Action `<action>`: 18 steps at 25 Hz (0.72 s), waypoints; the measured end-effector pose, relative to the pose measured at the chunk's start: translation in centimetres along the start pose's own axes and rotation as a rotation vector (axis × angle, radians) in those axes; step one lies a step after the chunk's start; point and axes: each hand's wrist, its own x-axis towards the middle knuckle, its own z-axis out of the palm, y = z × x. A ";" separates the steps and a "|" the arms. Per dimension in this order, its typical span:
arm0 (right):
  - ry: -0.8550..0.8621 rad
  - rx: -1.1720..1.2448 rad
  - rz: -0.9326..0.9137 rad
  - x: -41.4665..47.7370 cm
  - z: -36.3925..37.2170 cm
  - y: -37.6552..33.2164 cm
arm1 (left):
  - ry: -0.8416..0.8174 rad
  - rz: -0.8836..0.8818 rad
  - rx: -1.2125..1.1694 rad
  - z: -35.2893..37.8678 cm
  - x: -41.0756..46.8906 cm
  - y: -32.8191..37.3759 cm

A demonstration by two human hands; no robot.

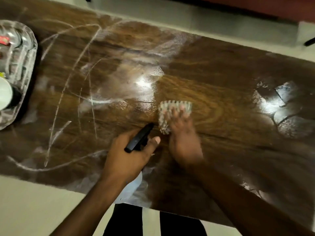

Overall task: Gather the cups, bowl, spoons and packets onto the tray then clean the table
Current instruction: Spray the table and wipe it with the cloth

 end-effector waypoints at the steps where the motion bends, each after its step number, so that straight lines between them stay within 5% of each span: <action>1: -0.139 -0.042 -0.191 -2.8 1.4 -1.8 | -0.028 0.005 0.013 -0.6 -0.3 -0.3; 4: -0.340 -0.170 -0.850 -7.0 1.7 -2.1 | -0.113 0.038 0.080 -2.1 -1.8 -1.9; 6: -0.268 -0.226 -0.881 -6.4 0.2 -0.2 | -0.183 0.043 0.121 -3.2 -2.7 -3.3; 8: -0.133 -0.161 -0.516 -6.3 -1.1 2.0 | -0.228 0.032 0.110 -4.3 -3.7 -4.7; 11: 0.180 0.142 0.369 -6.9 -0.6 -0.8 | -0.296 0.047 0.092 -5.8 -5.1 -6.0; 13: 0.271 0.197 0.515 -7.5 2.1 -5.7 | -0.317 0.077 0.129 -6.1 -5.7 -6.7; 18: -0.046 0.001 -0.351 -15.3 7.9 -10.6 | -0.274 0.099 0.217 -5.9 -7.7 -8.5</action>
